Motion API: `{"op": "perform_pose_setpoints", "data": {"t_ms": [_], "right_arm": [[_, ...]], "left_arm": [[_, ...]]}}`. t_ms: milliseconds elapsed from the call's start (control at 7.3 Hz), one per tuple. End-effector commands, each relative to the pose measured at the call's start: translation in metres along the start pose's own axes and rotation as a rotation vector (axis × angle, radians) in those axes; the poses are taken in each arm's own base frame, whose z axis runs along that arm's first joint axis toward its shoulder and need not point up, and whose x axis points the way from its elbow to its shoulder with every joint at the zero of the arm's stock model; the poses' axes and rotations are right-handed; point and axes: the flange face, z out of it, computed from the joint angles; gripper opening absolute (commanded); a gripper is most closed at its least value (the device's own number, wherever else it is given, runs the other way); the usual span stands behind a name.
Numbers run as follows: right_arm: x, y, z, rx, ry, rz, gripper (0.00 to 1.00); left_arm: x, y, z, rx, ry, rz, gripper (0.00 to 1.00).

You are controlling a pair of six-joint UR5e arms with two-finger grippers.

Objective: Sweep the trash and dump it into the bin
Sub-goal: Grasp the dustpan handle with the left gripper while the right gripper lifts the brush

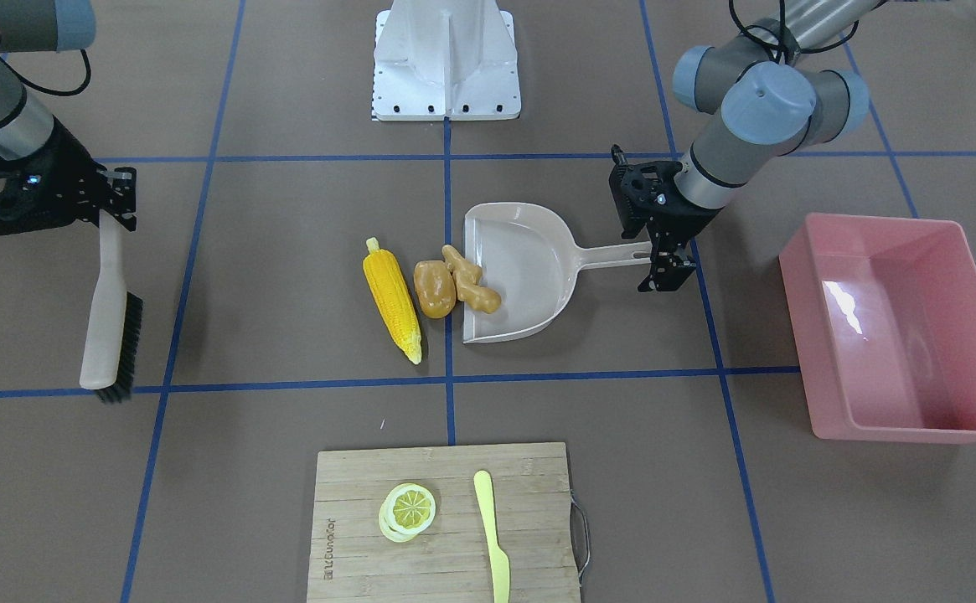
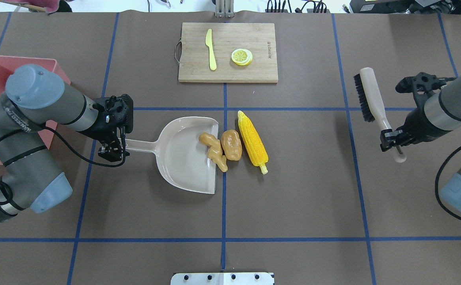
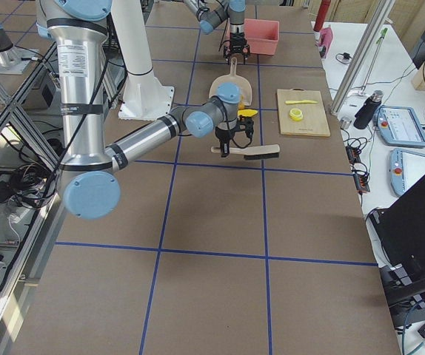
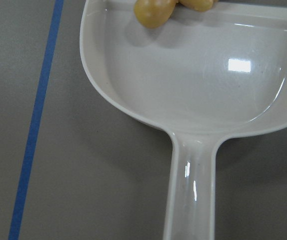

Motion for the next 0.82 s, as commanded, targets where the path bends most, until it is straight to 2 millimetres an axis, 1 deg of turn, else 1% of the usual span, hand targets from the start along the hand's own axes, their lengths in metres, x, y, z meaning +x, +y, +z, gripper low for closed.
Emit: {"op": "perform_pose_setpoints", "data": {"t_ms": [0, 137, 274, 411, 548, 685], "right_arm": [[-0.044, -0.01, -0.002, -0.022, 0.024, -0.022, 0.0], [-0.079, -0.003, 0.012, -0.054, 0.038, -0.062, 0.0], [-0.113, 0.015, 0.034, -0.083, 0.06, -0.114, 0.0], [-0.132, 0.021, 0.037, -0.093, 0.089, -0.128, 0.0], [-0.158, 0.028, 0.032, -0.118, 0.12, -0.138, 0.0], [-0.177, 0.034, 0.039, -0.118, 0.16, -0.149, 0.0]], "left_arm": [[0.002, 0.015, 0.004, -0.016, 0.006, -0.008, 0.92], [0.002, 0.016, 0.009, -0.023, 0.01, -0.01, 0.92], [0.004, 0.015, 0.009, -0.021, 0.013, -0.007, 0.9], [0.004, 0.015, 0.006, -0.016, 0.013, -0.005, 0.89], [0.006, 0.011, 0.009, -0.01, 0.063, -0.012, 0.89], [0.008, 0.008, 0.007, 0.003, 0.086, -0.011, 0.89]]}}
